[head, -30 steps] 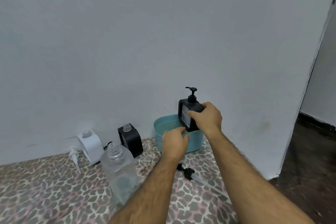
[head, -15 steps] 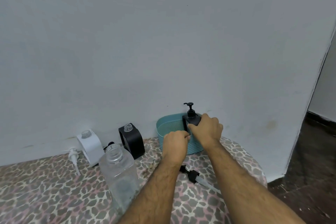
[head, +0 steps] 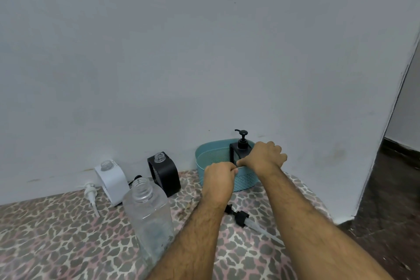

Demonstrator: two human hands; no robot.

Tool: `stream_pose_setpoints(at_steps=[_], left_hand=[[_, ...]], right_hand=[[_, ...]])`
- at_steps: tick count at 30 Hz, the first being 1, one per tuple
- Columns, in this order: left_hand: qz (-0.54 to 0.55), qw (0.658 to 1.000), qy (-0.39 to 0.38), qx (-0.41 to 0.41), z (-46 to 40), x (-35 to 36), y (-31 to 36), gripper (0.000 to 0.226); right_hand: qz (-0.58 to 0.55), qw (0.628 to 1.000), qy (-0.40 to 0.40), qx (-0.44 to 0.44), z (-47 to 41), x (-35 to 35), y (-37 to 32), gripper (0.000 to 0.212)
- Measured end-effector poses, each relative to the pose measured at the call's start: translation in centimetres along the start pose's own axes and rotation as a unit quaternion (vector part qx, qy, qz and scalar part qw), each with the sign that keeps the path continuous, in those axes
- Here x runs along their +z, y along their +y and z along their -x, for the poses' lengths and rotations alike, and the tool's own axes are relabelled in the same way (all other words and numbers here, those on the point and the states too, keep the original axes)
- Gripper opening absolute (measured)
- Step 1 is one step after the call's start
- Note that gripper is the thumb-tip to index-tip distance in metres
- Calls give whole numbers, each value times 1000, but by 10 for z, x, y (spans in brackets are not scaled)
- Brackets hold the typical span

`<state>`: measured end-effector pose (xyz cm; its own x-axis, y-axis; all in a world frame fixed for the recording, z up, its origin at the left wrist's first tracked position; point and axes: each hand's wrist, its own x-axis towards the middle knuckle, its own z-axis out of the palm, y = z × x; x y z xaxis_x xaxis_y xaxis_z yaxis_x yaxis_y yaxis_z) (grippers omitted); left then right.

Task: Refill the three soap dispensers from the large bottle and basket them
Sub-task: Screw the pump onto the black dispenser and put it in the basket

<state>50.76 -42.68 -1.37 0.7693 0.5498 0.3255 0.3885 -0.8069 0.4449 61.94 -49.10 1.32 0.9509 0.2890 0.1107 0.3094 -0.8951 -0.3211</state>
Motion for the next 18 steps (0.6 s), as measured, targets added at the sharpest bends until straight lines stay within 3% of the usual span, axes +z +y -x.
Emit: stream_pose_setpoints(at_steps=[13, 18], left_hand=[[-7, 1000, -15, -6, 3, -4, 4, 26], [110, 994, 16, -18, 14, -21, 13, 38]], right_hand=[[-80, 996, 25, -11, -3, 2, 3, 63], [-236, 966, 97, -48, 9, -1, 14, 50]])
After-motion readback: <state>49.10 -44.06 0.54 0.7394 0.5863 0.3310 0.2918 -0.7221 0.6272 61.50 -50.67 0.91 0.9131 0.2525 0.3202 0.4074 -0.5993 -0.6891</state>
